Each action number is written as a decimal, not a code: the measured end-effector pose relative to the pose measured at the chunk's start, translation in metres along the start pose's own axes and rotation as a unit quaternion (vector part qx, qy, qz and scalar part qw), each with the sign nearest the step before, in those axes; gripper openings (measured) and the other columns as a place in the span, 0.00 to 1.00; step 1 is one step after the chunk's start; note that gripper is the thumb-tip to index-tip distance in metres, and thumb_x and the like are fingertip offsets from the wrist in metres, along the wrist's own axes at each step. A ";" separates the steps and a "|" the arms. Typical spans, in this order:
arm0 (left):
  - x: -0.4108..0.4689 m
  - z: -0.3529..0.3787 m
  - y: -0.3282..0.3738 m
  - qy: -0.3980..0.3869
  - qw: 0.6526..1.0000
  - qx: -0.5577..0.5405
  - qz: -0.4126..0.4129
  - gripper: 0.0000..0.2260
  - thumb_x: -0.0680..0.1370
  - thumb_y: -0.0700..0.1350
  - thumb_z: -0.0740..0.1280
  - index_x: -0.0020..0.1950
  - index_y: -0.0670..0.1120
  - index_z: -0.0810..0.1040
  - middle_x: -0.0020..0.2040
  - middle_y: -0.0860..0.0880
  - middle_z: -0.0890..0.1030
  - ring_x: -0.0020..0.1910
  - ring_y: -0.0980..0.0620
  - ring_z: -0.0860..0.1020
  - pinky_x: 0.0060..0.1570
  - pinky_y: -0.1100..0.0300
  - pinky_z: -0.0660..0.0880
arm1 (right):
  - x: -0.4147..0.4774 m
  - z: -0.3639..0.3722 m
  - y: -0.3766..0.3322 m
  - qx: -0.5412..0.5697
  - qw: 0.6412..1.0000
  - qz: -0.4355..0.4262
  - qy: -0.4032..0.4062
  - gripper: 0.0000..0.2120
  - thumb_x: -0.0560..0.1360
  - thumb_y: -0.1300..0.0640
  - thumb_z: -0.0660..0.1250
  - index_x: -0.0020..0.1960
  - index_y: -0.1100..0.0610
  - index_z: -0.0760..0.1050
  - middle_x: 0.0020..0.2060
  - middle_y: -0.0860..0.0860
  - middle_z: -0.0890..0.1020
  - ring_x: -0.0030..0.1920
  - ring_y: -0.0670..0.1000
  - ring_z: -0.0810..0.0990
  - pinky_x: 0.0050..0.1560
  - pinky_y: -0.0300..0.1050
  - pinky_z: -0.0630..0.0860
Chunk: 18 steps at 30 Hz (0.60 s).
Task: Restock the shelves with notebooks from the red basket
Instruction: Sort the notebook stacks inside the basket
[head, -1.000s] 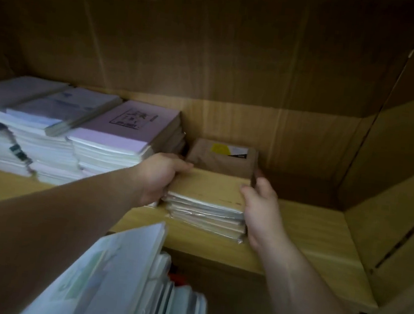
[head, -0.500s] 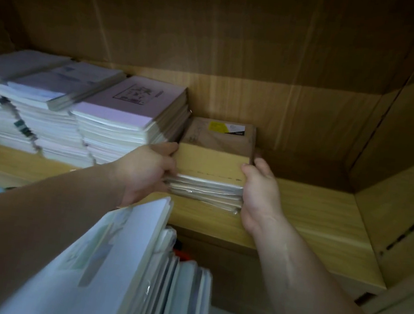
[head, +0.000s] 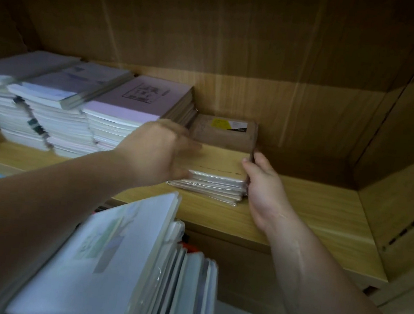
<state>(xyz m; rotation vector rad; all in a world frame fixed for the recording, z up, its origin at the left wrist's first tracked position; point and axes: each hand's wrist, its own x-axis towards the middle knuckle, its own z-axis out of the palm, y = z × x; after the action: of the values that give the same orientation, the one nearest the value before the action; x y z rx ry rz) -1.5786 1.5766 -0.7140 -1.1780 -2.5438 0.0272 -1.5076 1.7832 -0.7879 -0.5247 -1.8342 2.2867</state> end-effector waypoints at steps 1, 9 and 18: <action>0.005 0.003 -0.002 -0.045 0.998 0.048 0.020 0.30 0.68 0.63 0.75 0.68 0.53 0.80 0.62 0.49 0.82 0.62 0.44 0.78 0.61 0.51 0.73 | 0.000 -0.003 0.000 -0.009 1.000 0.002 -0.008 0.29 0.84 0.55 0.61 0.82 0.52 0.55 0.76 0.51 0.69 0.72 0.52 0.72 0.75 0.55 0.68; 0.018 0.011 -0.005 -0.169 0.955 0.242 0.023 0.29 0.75 0.69 0.63 0.73 0.58 0.71 0.67 0.58 0.78 0.73 0.49 0.68 0.74 0.41 0.52 | 0.012 0.013 0.007 -0.118 0.992 -0.042 -0.028 0.30 0.86 0.52 0.57 0.83 0.52 0.48 0.82 0.49 0.55 0.81 0.51 0.54 0.80 0.50 0.51; -0.001 0.000 0.005 -0.135 0.979 0.149 0.030 0.32 0.79 0.61 0.64 0.80 0.50 0.63 0.77 0.51 0.69 0.80 0.48 0.59 0.78 0.46 0.47 | -0.006 0.009 0.002 -0.065 0.997 -0.037 0.000 0.30 0.85 0.51 0.61 0.83 0.51 0.53 0.70 0.48 0.74 0.66 0.49 0.76 0.65 0.47 0.74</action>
<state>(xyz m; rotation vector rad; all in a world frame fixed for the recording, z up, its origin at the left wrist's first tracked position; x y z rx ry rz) -1.5742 1.5792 -0.7156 -1.1969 -2.6064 0.6014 -1.5050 1.7726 -0.7868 -0.4665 -1.9772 2.1312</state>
